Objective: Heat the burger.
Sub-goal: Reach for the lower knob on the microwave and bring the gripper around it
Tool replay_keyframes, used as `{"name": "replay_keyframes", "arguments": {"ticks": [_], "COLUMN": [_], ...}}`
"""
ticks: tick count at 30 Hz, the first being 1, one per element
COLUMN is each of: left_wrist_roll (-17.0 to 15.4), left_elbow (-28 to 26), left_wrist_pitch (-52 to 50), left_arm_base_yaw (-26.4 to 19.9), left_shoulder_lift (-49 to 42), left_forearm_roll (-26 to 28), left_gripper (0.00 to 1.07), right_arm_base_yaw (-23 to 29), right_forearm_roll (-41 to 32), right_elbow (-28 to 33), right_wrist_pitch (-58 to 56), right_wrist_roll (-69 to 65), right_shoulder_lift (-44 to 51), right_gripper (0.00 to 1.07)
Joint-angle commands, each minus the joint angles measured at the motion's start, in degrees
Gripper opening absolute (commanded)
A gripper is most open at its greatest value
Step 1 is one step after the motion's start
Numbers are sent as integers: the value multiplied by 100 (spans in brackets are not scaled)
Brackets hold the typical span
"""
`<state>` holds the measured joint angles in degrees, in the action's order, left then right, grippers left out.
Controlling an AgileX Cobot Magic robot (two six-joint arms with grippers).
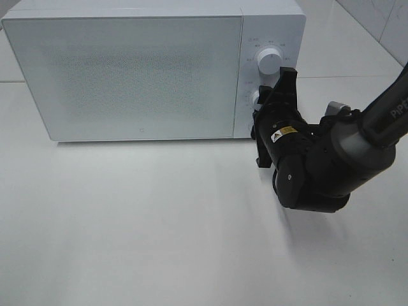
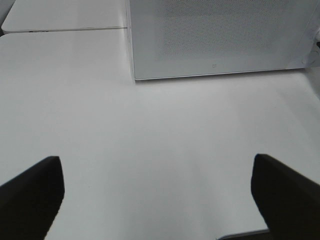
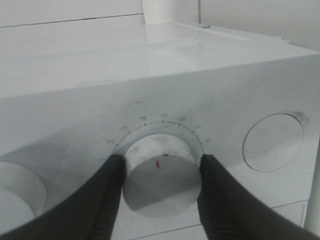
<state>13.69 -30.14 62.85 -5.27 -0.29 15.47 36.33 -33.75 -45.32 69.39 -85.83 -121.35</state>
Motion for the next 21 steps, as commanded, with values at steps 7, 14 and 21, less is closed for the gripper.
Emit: {"name": "replay_keyframes", "arguments": {"ticks": [7,14,21], "left_wrist_roll": [-34,-34,-34], "left_elbow": [11,11,11], "left_wrist_pitch": [-63,-63,-63], "left_arm_base_yaw": [-11,-11,-11], "left_shoulder_lift": [-109,-109,-109], "left_forearm_roll": [17,17,17], "left_gripper": [94,94,94], "right_arm_base_yaw": [46,46,46], "right_forearm_roll": [859,745,504], "right_elbow": [-212,-212,-212], "right_wrist_pitch": [699,693,693], "right_wrist_roll": [-115,-115,-69], "right_shoulder_lift": [57,57,57], "right_gripper": [2,9,24]}}
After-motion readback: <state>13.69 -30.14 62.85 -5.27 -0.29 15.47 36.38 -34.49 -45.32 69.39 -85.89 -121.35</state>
